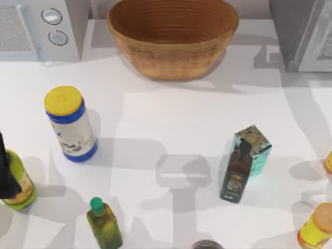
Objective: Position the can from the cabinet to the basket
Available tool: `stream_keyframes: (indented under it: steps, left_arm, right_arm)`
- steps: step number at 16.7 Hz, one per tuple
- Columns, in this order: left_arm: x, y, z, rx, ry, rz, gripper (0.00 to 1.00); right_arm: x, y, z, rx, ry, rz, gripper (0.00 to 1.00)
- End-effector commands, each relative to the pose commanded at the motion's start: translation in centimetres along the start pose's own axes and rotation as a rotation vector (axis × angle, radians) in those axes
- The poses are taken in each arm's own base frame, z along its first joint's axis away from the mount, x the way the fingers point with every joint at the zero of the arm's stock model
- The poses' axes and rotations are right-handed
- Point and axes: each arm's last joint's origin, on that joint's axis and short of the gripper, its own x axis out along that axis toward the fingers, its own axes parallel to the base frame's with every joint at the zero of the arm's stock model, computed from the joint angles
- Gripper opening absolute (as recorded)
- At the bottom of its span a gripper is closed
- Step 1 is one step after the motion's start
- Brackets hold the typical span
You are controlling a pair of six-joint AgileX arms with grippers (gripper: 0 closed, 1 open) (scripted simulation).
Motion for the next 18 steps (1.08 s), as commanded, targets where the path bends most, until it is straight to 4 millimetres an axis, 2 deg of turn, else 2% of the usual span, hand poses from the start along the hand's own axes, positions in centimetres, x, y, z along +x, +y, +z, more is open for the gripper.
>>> stream_keyframes:
  steps: [2,7,9,14,18]
  left_arm:
    - [0.0,0.0,0.0,0.0,0.0,0.0,1.0]
    - [0.0,0.0,0.0,0.0,0.0,0.0,1.0]
    - [0.0,0.0,0.0,0.0,0.0,0.0,1.0]
    - [0.0,0.0,0.0,0.0,0.0,0.0,1.0]
    - [0.0,0.0,0.0,0.0,0.0,0.0,1.0]
  right_arm:
    - [0.6,1.0,0.0,0.0,-0.002,0.001,1.0]
    - [0.8,6.3,-0.2,-0.002,-0.005,-0.004,1.0]
    - [1.1,7.6,-0.4,-0.002,-0.006,-0.004,1.0]
    - [1.2,7.6,-0.5,-0.003,-0.004,-0.005,1.0]
    - [4.0,7.9,-0.2,-0.002,-0.006,-0.004,1.0]
